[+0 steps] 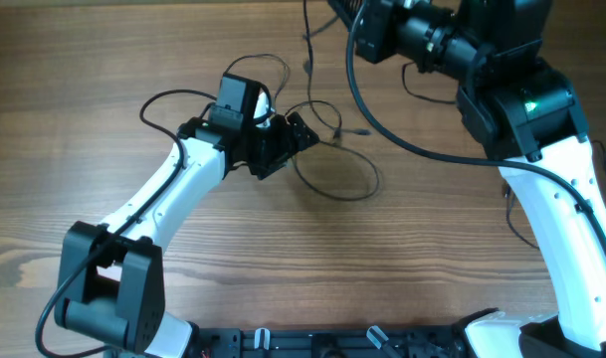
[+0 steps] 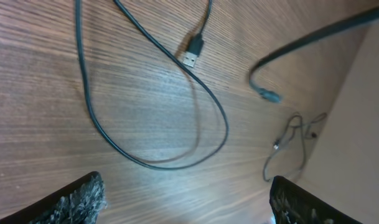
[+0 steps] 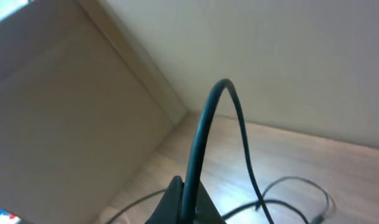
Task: Untangle cables
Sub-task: 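Carry the cable to the right side and release it on the pile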
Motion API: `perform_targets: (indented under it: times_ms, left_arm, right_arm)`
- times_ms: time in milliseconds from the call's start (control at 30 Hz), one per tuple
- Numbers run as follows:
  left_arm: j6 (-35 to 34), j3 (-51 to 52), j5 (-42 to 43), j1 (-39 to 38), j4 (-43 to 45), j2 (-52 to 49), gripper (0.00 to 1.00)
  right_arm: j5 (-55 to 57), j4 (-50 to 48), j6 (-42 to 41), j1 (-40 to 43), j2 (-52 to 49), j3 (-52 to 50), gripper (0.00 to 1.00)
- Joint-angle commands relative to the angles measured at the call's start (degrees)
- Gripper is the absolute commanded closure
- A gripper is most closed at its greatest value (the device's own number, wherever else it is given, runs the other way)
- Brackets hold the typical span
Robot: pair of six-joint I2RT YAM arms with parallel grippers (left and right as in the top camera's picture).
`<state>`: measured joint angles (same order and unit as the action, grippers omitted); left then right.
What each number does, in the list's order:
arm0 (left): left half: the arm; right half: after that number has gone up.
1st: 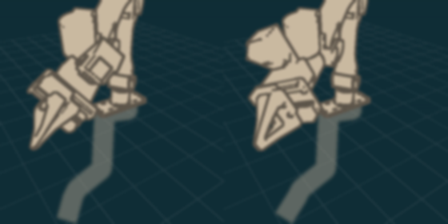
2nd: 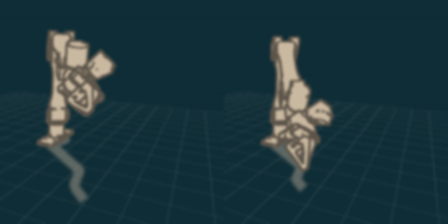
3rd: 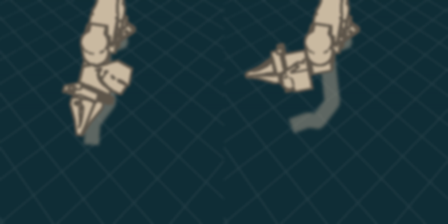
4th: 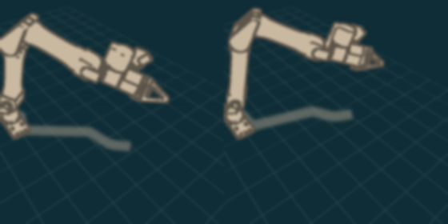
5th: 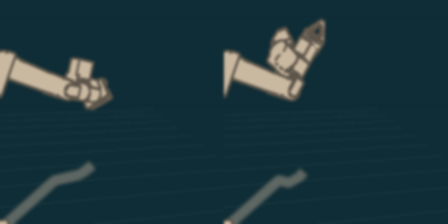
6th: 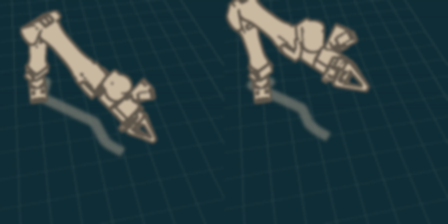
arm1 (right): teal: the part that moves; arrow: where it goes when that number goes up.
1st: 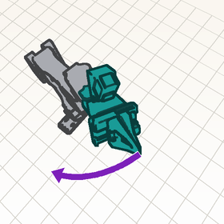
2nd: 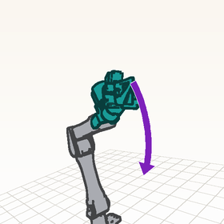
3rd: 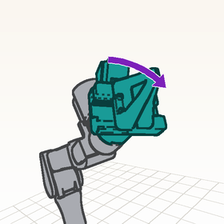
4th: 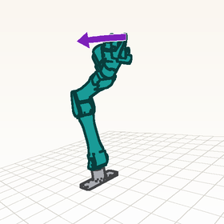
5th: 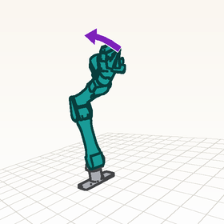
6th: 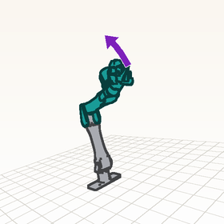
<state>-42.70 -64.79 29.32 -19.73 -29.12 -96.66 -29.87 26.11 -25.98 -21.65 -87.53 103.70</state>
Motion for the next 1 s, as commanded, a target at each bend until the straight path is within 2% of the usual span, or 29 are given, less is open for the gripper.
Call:
perform_targets:
  times_ms: [0, 200, 300, 600, 767, 933, 967]
  left_arm:
    - [0.33, 0.07, -7.41, -0.7, -0.26, -2.14, 0.13]
    - [0.52, 0.07, -12.98, -0.68, -4.13, -4.59, 0.14]
    - [0.55, 0.07, -13.6, -0.7, -6.58, -4.72, 0.15]
    - [0.55, 0.07, -13.55, -0.7, -8.0, -4.72, 0.17]
    - [0.52, 0.07, -13.55, -0.7, -8.0, -4.72, 0.17]
    - [0.52, 0.07, -13.55, -0.81, -8.48, -4.72, 0.18]
    - [0.52, 0.07, -13.55, -0.81, -8.7, -4.72, 0.18]
  right_arm:
    - [6.91, 0.42, -1.4, 0.81, 0.0, 0.85, 0.96]
    - [31.04, 12.9, -0.9, 5.64, -0.13, 0.85, 0.96]
    - [37.88, 17.79, -1.07, 12.92, -0.28, 0.85, 0.96]
    - [34.03, 22.12, -6.19, 42.75, -1.29, 0.81, 0.96]
    - [34.07, 27.63, -5.64, 50.75, -5.33, 0.81, 0.96]
    - [32.81, 32.37, -3.37, 52.7, -12.2, 0.81, 0.96]
    - [31.85, 32.76, -2.12, 52.7, -13.57, 0.81, 0.92]
